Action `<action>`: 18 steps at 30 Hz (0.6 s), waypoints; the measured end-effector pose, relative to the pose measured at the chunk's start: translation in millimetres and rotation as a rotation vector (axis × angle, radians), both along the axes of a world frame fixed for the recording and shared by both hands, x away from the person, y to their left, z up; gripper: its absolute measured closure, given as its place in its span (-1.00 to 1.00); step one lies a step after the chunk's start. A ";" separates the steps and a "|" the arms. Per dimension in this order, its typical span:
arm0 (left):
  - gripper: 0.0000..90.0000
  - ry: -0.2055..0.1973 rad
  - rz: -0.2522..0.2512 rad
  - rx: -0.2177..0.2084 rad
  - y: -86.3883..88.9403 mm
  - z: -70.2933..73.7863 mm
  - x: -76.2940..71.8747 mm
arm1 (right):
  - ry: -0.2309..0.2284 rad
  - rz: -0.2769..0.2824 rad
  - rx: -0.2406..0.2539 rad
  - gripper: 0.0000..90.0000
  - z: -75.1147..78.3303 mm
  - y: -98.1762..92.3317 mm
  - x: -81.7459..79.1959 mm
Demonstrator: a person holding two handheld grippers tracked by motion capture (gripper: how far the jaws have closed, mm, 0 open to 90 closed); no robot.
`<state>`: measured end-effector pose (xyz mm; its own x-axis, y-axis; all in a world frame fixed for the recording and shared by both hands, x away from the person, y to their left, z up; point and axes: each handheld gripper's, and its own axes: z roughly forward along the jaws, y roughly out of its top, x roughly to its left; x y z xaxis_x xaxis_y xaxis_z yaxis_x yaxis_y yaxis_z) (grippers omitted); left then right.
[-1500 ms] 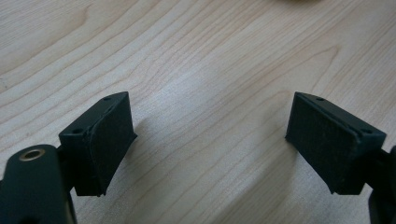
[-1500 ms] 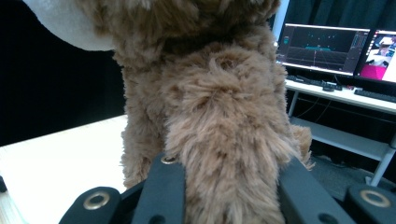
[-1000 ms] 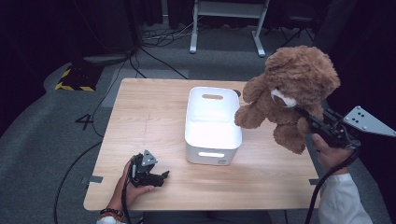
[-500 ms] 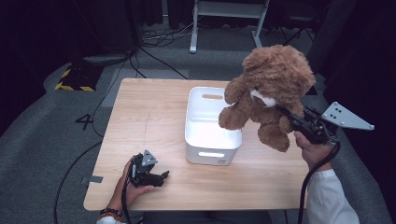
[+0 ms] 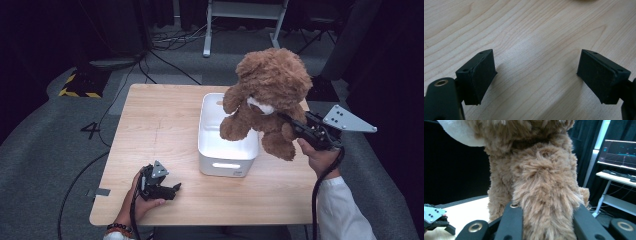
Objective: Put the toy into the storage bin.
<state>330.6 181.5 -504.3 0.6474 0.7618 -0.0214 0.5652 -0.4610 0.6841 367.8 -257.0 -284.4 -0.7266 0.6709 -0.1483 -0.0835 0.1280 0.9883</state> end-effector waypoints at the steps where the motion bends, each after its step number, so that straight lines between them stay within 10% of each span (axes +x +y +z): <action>1: -0.67 0.000 0.000 0.000 0.0 0.0 0.0 | 0.002 0.003 -0.001 0.71 0.2 2.4 0.3; 18: -0.66 -0.001 0.000 0.001 0.0 0.0 0.0 | 0.018 0.055 -0.042 0.71 -11.3 41.6 14.1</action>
